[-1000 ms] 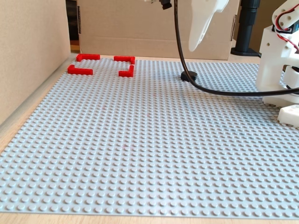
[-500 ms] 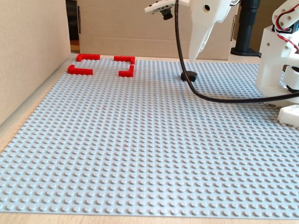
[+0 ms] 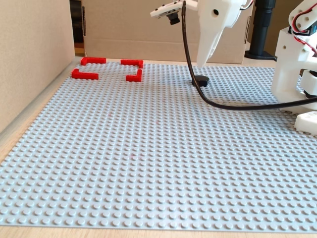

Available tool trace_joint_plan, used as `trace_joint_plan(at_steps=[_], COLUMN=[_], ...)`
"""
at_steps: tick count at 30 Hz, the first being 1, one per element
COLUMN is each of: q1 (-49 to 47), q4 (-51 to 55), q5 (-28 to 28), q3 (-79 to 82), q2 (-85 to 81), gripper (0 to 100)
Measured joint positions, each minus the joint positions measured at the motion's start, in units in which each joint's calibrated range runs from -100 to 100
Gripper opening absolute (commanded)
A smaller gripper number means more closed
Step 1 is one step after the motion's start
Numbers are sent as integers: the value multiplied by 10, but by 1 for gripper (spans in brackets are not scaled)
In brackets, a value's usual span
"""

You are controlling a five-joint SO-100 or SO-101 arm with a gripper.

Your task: Grab the Lego and store it in red box

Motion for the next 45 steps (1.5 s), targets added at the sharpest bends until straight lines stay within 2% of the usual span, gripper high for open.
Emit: trace_joint_plan(at_steps=[24,45], q1=[1,35], q4=[-32,-60], q5=[-1,2], q3=[-59,-89], q2=[163,223], gripper=[23,19])
